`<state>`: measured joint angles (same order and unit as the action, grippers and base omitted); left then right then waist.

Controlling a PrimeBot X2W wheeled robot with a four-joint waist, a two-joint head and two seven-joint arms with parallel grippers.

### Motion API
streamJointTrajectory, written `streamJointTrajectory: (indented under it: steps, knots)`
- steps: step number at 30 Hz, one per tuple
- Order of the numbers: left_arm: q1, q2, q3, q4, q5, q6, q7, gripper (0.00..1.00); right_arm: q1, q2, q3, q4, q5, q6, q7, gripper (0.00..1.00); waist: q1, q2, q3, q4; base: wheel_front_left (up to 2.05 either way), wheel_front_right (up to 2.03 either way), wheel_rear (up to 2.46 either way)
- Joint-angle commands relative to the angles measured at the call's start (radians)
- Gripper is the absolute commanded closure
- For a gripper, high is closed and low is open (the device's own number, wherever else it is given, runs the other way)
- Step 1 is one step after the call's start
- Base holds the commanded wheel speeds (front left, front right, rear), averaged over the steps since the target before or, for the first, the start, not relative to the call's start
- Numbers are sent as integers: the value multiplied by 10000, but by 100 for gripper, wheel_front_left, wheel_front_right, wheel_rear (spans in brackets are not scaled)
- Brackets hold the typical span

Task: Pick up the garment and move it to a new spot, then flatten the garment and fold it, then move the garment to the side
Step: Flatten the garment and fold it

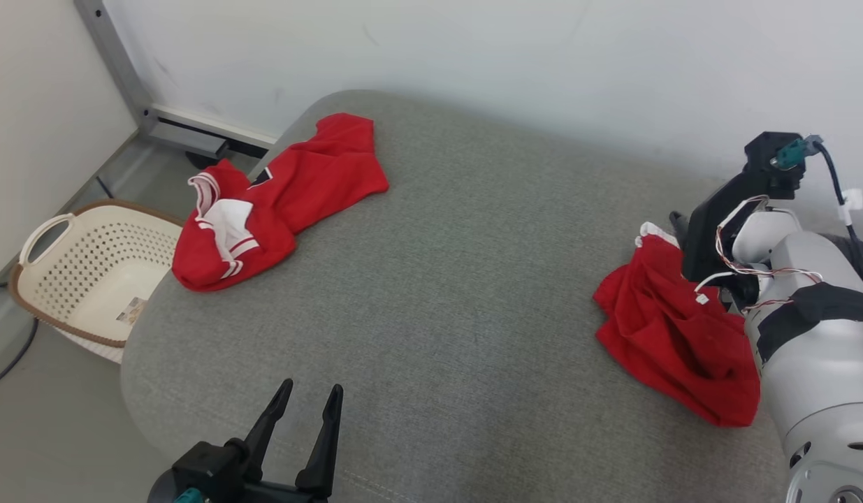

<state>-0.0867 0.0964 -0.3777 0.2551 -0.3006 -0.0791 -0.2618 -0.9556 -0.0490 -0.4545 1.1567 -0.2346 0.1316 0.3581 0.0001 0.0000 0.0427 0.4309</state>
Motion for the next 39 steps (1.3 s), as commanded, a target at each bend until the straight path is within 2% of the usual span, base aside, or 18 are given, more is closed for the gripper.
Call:
streamJointTrajectory:
  steps: [1, 16, 17, 18, 19, 20, 26, 33, 39]
  knots:
    - [-79, 77, 50, -60, -94, 44, -49, 0, 236, -32, -41, -151, -173, -14, -244, 0, -1, 0, -1, -182, 0, 0, 0]
    - [-83, 107, 86, -162, -89, 71, -50, 0, 2045, -311, 30, -1428, -501, -14, -1673, 0, -1, 0, 94, -874, 0, 0, 0]
    - [-81, 102, 75, -165, -87, 68, -50, 0, 2175, -282, 60, -1495, -481, -14, -1726, 7, -1, 0, 94, -906, 0, 0, 0]
    - [-81, 95, 59, -163, -84, 57, -50, 0, 2303, -255, 97, -1573, -449, -14, -1781, 38, -1, 0, 92, -930, 0, 0, 0]
    - [-81, 91, 56, -164, -82, 57, -50, 0, 2406, -230, 156, -1632, -410, -14, -1859, 73, -1, 0, 98, -954, 0, 0, 0]
    - [-82, 86, 48, -164, -84, 51, -50, 0, 2501, -202, 252, -1698, -361, -14, -1941, 100, -1, 0, 101, -973, 0, 0, 0]
    - [-66, 62, 20, -129, -87, 35, -50, 0, 3082, -86, 1001, -1867, 82, -14, -2203, 100, -1, 0, 90, -1025, 0, 0, 0]
    - [-56, 44, -28, -79, -103, 6, -50, 0, 3431, -38, 1970, -2001, 739, -14, -2032, 100, -1, 0, 70, -979, 0, 0, 0]
    - [-100, 67, -68, -19, -113, -33, -50, 0, 3589, -31, 3418, -1833, 1879, -14, -1786, 100, -1, 0, 33, -818, 0, 0, 0]
